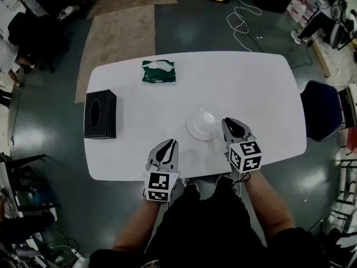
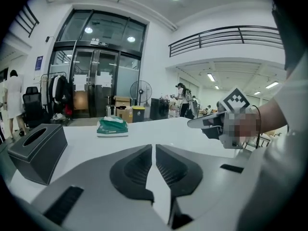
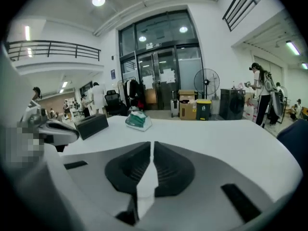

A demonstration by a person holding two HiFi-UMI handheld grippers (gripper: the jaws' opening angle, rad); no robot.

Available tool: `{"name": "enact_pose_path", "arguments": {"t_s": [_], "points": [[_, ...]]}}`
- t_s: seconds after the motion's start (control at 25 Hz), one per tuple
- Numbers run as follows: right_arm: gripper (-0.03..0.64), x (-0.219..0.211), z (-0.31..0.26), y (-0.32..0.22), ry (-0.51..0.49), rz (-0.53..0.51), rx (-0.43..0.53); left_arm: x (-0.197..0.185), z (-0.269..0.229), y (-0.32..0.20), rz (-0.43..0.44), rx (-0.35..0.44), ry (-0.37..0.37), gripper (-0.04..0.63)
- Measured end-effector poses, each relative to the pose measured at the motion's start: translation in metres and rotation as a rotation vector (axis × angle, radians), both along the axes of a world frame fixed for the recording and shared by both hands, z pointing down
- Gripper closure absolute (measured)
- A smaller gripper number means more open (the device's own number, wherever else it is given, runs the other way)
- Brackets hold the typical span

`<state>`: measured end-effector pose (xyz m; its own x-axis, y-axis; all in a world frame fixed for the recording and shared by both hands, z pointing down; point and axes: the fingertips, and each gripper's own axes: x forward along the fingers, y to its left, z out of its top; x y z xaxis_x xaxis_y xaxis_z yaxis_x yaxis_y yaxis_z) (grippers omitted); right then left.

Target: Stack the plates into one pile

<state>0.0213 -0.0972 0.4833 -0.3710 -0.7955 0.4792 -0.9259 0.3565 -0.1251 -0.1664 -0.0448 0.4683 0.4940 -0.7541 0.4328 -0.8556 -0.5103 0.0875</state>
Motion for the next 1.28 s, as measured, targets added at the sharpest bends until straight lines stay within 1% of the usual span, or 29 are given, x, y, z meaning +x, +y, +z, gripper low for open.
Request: {"name": "enact_pose_path", "arguments": {"t_s": [0.04, 0.12, 0.24, 0.32, 0.48, 0.6, 0.72, 0.84, 1.04, 1.28], "points": [[0.592, -0.002, -0.014, 0.003, -0.021, -0.009, 0.023, 0.0, -0.006, -0.001, 0.004, 0.01, 0.0, 0.573], [0.597, -0.006, -0.04, 0.01, -0.056, -0.029, 0.066, 0.0, -0.02, -0.001, 0.005, 0.028, 0.013, 0.572], [0.598, -0.002, -0.076, 0.021, -0.087, -0.04, 0.122, 0.007, -0.046, 0.0, 0.0, 0.048, 0.068, 0.572], [0.598, 0.003, -0.097, 0.028, -0.104, -0.051, 0.155, 0.012, -0.064, 0.001, -0.007, 0.076, 0.087, 0.572], [0.598, 0.015, -0.133, 0.043, -0.118, -0.095, 0.212, 0.023, -0.102, 0.007, -0.03, 0.142, 0.087, 0.574], [0.6, 0.025, -0.15, 0.057, -0.129, -0.138, 0.238, 0.037, -0.121, 0.022, -0.043, 0.176, 0.062, 0.575], [0.6, 0.037, -0.16, 0.074, -0.138, -0.187, 0.252, 0.057, -0.13, 0.044, -0.068, 0.184, 0.044, 0.575], [0.6, 0.049, -0.163, 0.093, -0.146, -0.24, 0.249, 0.082, -0.132, 0.073, -0.102, 0.165, 0.049, 0.577], [0.6, 0.067, -0.148, 0.13, -0.165, -0.321, 0.223, 0.117, -0.119, 0.121, -0.15, 0.138, 0.032, 0.577], [0.6, 0.084, -0.127, 0.163, -0.176, -0.378, 0.186, 0.143, -0.109, 0.164, -0.2, 0.129, 0.046, 0.577]]}}
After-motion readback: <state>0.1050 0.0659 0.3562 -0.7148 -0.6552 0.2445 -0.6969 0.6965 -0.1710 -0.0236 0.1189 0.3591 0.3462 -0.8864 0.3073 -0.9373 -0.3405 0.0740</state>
